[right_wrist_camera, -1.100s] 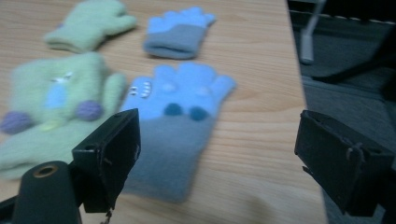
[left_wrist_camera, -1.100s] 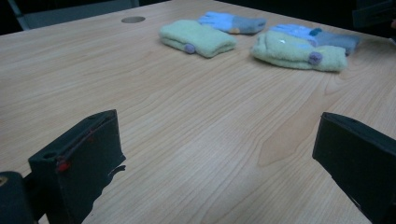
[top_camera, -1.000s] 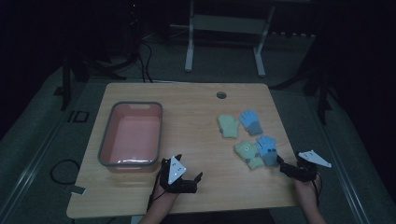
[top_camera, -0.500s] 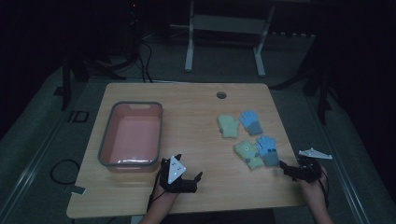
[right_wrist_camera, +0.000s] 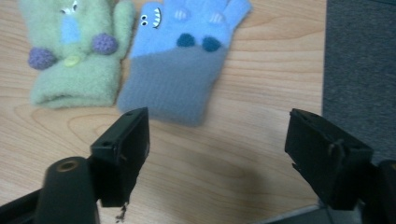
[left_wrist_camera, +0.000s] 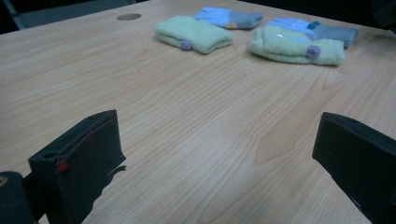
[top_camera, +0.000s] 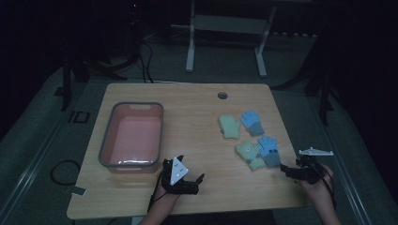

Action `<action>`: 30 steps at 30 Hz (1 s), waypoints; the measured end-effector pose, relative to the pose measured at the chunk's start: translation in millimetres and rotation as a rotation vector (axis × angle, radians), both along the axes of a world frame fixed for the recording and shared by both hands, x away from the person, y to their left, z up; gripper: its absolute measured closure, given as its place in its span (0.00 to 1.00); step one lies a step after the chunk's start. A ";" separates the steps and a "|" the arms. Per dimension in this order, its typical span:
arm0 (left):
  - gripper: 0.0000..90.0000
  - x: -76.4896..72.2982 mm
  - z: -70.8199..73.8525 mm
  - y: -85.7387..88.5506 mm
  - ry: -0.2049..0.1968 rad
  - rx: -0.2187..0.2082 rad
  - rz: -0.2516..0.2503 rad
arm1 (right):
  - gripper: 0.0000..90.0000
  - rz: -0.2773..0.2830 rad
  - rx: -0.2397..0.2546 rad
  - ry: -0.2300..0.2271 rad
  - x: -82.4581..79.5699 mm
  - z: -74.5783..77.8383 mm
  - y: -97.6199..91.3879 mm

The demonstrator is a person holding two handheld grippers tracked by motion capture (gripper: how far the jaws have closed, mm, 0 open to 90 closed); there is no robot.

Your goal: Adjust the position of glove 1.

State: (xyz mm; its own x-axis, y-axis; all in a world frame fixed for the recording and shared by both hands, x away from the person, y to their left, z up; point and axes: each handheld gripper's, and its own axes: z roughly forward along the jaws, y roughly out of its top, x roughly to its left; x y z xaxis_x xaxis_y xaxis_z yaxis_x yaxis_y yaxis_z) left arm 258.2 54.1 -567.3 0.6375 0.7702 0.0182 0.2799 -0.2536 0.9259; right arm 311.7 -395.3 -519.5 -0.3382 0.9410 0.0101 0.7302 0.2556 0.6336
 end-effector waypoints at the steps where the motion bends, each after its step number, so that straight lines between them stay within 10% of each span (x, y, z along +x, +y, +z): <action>1: 0.02 0.0 0.0 0.5 0.000 -0.005 -0.006 | 0.31 0.004 -0.001 0.001 0.6 2.7 0.1; 30: 0.02 -0.8 0.0 -0.1 0.001 0.001 -0.013 | 0.43 0.071 -0.052 -0.035 45.3 60.1 21.2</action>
State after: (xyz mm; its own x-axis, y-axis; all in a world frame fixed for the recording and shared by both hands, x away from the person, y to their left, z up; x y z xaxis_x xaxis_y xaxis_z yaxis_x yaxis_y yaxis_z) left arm 257.4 54.0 -567.3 0.6475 0.7618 0.0181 0.2778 -0.2581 0.9253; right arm 357.0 -374.1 -459.4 -0.4038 0.9134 -0.0509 0.6865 0.3393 0.6431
